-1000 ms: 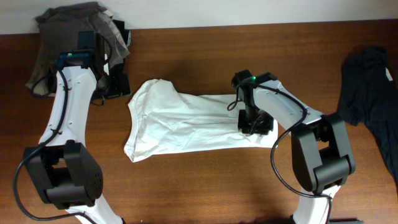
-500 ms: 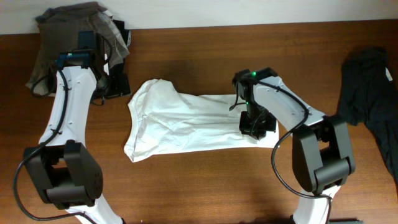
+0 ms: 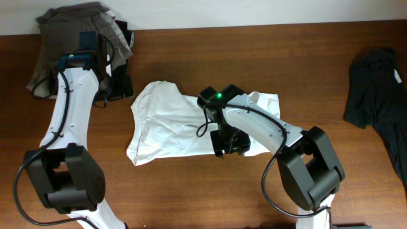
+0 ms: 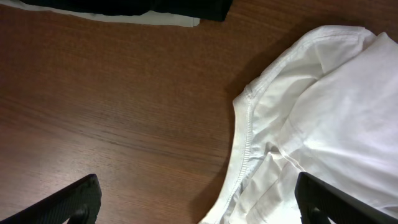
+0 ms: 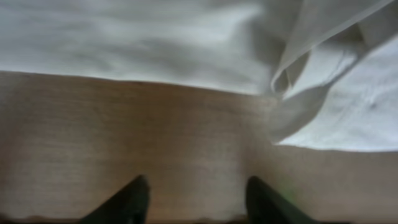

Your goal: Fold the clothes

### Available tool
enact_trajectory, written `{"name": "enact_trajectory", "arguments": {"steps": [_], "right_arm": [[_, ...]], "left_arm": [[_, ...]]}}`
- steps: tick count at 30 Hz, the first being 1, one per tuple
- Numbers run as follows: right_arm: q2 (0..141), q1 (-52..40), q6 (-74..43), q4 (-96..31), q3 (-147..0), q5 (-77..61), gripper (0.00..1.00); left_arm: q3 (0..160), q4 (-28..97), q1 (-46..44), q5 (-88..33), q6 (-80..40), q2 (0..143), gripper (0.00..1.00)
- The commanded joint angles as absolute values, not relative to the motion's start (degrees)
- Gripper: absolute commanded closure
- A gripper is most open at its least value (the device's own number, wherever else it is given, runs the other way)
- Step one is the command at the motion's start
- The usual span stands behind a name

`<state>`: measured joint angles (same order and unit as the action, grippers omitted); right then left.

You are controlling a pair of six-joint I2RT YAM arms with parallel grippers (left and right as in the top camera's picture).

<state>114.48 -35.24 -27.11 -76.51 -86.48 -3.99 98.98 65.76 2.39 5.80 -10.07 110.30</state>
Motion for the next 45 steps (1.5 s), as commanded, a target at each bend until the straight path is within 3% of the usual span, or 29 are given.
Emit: {"name": "enact_trajectory", "arguments": {"steps": [1,5,8,10,16,20,45], "right_arm": [[113.65,-32.97,-28.14,-79.5,-91.15,-1.3,0.58],[111.57,-28.36,-28.12,-83.55,-99.81,3.73,0.6],[110.37,-23.31,-27.66,-84.68,-105.84,6.57,0.47],[110.28,-19.33,-26.13,-84.64,-107.98,7.79,0.48],[112.16,-5.23,-23.35,-80.62,-105.12,7.25,0.96],[114.41,-2.2,-19.68,-76.27,-102.69,-0.36,0.96],[128.18,-18.5,-24.27,-55.16,-98.39,-8.62,0.96]], "left_arm": [[98.26,65.65,2.79,5.37,-9.74,110.72,0.01],[98.26,65.65,2.79,5.37,-9.74,110.72,0.01],[98.26,65.65,2.79,5.37,-9.74,110.72,0.01],[98.26,65.65,2.79,5.37,-9.74,110.74,0.01],[98.26,65.6,2.79,5.37,-9.74,110.74,0.01],[98.26,65.43,2.79,5.37,-9.74,110.72,0.01],[98.26,65.67,2.79,5.37,-9.74,110.72,0.01]]}}
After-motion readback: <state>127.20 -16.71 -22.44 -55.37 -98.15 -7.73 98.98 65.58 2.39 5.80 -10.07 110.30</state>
